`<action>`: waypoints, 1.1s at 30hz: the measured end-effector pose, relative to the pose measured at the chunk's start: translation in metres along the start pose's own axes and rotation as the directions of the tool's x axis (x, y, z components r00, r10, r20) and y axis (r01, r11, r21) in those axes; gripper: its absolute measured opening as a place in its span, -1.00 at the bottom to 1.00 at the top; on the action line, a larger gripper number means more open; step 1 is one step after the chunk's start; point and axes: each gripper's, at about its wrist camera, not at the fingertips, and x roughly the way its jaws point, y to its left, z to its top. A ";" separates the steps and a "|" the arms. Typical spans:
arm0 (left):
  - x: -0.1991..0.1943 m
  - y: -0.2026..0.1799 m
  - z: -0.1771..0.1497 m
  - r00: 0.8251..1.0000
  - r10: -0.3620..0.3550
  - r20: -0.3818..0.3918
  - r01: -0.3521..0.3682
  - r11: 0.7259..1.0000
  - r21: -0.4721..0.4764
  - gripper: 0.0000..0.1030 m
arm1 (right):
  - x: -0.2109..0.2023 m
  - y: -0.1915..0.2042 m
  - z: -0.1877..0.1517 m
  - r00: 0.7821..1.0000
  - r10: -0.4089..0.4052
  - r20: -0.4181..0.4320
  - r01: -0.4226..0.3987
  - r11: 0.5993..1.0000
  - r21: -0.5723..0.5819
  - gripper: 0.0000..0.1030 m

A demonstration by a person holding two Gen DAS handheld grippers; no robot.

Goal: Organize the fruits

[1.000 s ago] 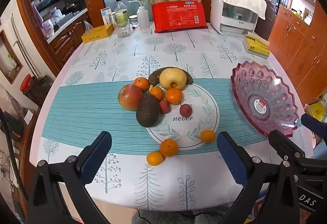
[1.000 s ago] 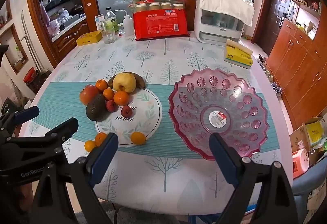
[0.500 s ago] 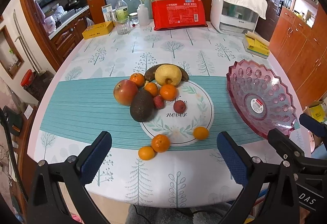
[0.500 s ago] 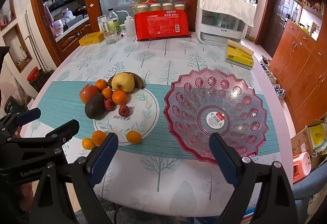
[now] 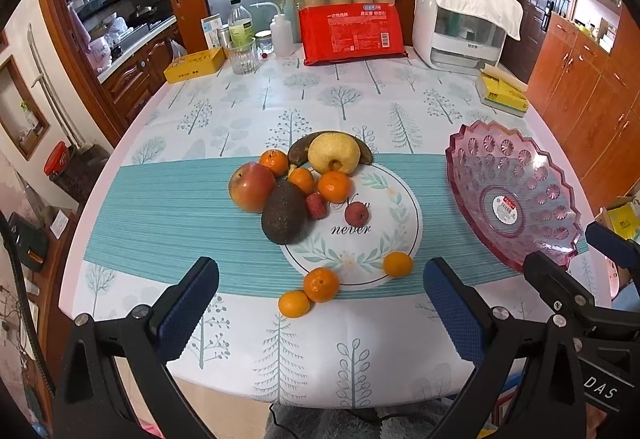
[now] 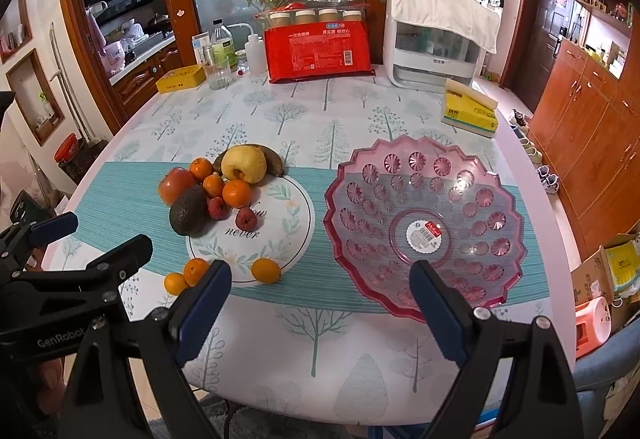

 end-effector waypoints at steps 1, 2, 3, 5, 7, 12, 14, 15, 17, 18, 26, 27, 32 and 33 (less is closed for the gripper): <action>0.000 0.001 0.001 1.000 -0.001 0.001 0.001 1.000 0.004 0.97 | 0.000 0.000 0.000 1.000 -0.002 0.002 0.002 1.000 0.005 0.76; -0.001 0.001 0.002 1.000 -0.001 0.003 0.001 1.000 0.007 0.96 | 0.000 0.000 0.000 1.000 -0.003 0.003 0.003 1.000 0.010 0.76; 0.000 0.002 0.005 1.000 -0.002 0.003 0.002 1.000 0.010 0.96 | 0.000 0.001 0.001 1.000 -0.004 0.003 0.004 1.000 0.014 0.76; 0.000 0.003 0.006 1.000 -0.004 0.003 0.004 1.000 0.011 0.96 | -0.001 0.002 0.002 1.000 -0.003 0.004 0.003 1.000 0.022 0.76; 0.000 0.002 0.006 1.000 -0.004 0.004 0.004 1.000 0.008 0.96 | -0.002 0.004 0.003 1.000 -0.005 0.006 0.005 1.000 0.024 0.76; -0.001 0.006 0.009 1.000 -0.010 0.004 0.010 1.000 0.005 0.96 | -0.004 0.009 0.006 1.000 -0.009 0.017 0.009 1.000 0.020 0.76; 0.000 0.008 0.010 1.000 -0.011 0.001 0.011 1.000 0.004 0.96 | -0.004 0.011 0.006 1.000 -0.006 0.017 0.006 1.000 0.019 0.76; 0.001 0.011 0.011 1.000 -0.014 -0.002 0.014 1.000 0.001 0.96 | -0.004 0.013 0.006 1.000 -0.006 0.017 0.005 1.000 0.018 0.76; 0.003 0.016 0.012 1.000 -0.023 -0.010 0.023 1.000 -0.008 0.96 | -0.003 0.016 0.007 1.000 -0.004 0.016 0.003 1.000 0.016 0.76; 0.005 0.020 0.012 0.999 -0.029 -0.016 0.029 0.999 -0.014 0.96 | -0.002 0.017 0.007 1.000 -0.002 0.017 0.002 1.000 0.015 0.76; 0.015 0.041 0.016 0.998 -0.053 -0.030 0.052 0.998 -0.030 0.96 | 0.006 0.031 0.015 1.000 0.022 0.014 -0.022 1.000 0.009 0.76; 0.016 0.043 0.017 0.998 -0.051 -0.031 0.050 0.998 -0.030 0.96 | 0.008 0.032 0.017 1.000 0.024 0.012 -0.024 1.000 0.009 0.76; 0.024 0.056 0.025 0.998 -0.041 -0.044 0.040 0.999 -0.032 0.96 | 0.020 0.043 0.027 0.999 0.048 -0.001 -0.048 0.999 0.007 0.76; 0.026 0.059 0.028 0.998 -0.036 -0.051 0.034 0.999 -0.024 0.97 | 0.023 0.046 0.030 0.999 0.053 -0.002 -0.053 0.999 0.005 0.76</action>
